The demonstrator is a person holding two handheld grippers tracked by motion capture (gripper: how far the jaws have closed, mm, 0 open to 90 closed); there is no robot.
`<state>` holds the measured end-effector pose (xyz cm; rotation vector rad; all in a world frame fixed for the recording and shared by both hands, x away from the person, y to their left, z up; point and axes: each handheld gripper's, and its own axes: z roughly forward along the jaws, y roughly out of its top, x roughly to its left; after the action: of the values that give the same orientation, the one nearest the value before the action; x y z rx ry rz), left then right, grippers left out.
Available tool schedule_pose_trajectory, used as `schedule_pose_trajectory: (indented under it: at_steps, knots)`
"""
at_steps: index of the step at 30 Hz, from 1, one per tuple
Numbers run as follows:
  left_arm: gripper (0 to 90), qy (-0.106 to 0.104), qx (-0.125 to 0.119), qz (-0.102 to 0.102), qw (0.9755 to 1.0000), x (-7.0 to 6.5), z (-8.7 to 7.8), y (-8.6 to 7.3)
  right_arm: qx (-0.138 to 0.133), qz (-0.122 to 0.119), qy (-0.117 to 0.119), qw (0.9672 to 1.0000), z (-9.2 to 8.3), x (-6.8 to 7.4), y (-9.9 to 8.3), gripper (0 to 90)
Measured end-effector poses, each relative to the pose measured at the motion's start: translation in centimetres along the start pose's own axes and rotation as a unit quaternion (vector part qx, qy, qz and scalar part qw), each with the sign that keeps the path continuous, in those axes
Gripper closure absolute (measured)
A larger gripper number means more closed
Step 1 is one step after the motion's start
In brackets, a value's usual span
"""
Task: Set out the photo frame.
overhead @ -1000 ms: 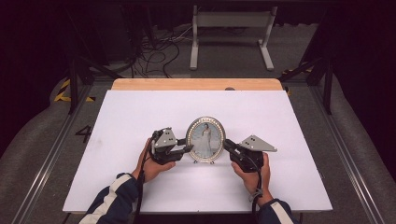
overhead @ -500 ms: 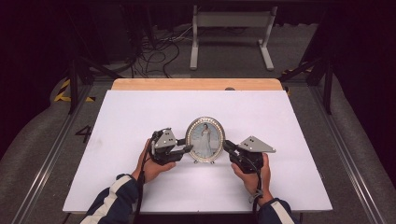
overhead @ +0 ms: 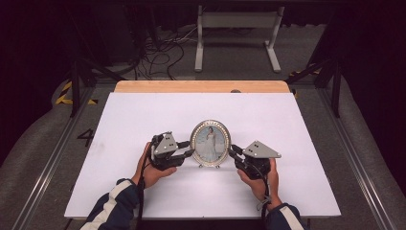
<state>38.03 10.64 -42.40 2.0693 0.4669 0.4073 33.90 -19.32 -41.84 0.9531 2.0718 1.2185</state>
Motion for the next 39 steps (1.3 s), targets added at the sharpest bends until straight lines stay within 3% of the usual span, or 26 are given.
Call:
schedule_pose_trajectory:
  at_steps: [2, 7, 16, 24, 33, 39]
  knots:
    - [66.1, -0.001, 0.003, 0.001, 1.0000, 0.0, 0.0, -0.1, 0.004, -0.014, 0.002, 0.9999, 0.0, -0.1, 0.0, 74.9]
    - [62.1, 0.005, 0.008, 0.008, 0.9999, -0.1, -0.3, -0.2, 0.008, -0.023, 0.008, 0.9997, 0.0, -0.2, -0.1, 70.3]
    - [50.3, 0.024, 0.030, 0.018, 0.9991, -0.4, -0.7, -0.9, 0.021, -0.055, 0.017, 0.9981, 0.3, 0.2, -0.2, 55.6]
    - [29.6, 0.039, 0.029, 0.023, 0.9986, -1.0, -1.4, -1.2, 0.035, -0.064, 0.019, 0.9972, -0.2, 0.2, -0.5, 45.2]
    - [15.4, 0.049, 0.035, 0.006, 0.9982, -0.8, -1.7, -1.7, 0.047, -0.072, 0.020, 0.9961, -0.7, -0.4, -0.9, 30.3]
    - [11.9, 0.049, 0.041, 0.009, 0.9979, -0.9, -2.0, -2.1, 0.053, -0.073, 0.012, 0.9958, -1.0, -0.7, -1.4, 22.4]
